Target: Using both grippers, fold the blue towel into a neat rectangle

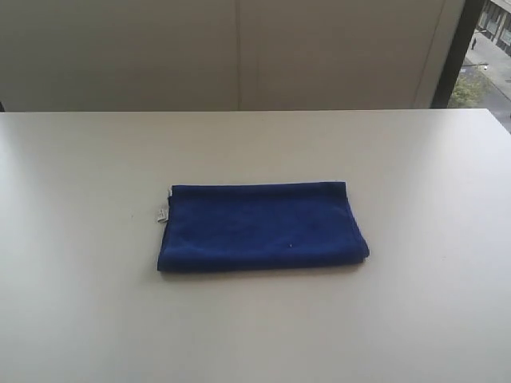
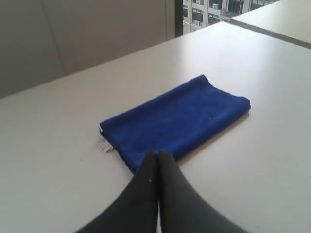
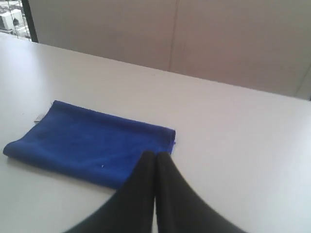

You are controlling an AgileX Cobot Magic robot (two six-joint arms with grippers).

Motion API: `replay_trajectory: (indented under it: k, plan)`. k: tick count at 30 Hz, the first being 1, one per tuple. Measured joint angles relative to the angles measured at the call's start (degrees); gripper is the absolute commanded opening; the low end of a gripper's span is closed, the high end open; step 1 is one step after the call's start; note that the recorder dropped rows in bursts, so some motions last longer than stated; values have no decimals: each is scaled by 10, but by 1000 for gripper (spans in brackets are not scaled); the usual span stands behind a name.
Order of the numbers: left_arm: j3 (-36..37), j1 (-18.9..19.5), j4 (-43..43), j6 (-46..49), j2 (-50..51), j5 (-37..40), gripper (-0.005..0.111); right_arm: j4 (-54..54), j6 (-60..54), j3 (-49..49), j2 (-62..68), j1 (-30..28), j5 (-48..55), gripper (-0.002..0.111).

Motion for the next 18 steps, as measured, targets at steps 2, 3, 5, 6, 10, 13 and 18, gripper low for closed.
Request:
replay_trajectory:
  k: [2, 3, 5, 6, 10, 13, 18]
  plan:
    - [17, 0, 0, -12, -1, -3, 0, 0, 33, 47, -20, 0, -32, 0]
    - [26, 0, 0, -19, -1, -11, 0, 0, 51, 72, -26, 0, -52, 0]
    - [45, 0, 0, -30, -1, -28, 0, 0, 79, 119, -29, 0, -91, 0]
    - [54, 0, 0, -33, -1, -40, 0, 0, 90, 141, -30, 0, -115, 0]
    - [86, 0, 0, -38, -1, -78, 0, 0, 106, 205, -31, 0, -187, 0]
    - [108, 0, 0, -40, -1, -100, 0, 0, 109, 238, -31, 0, -226, 0]
    - [147, 0, 0, -40, -1, -141, 0, 0, 109, 274, -31, 0, -263, 0]
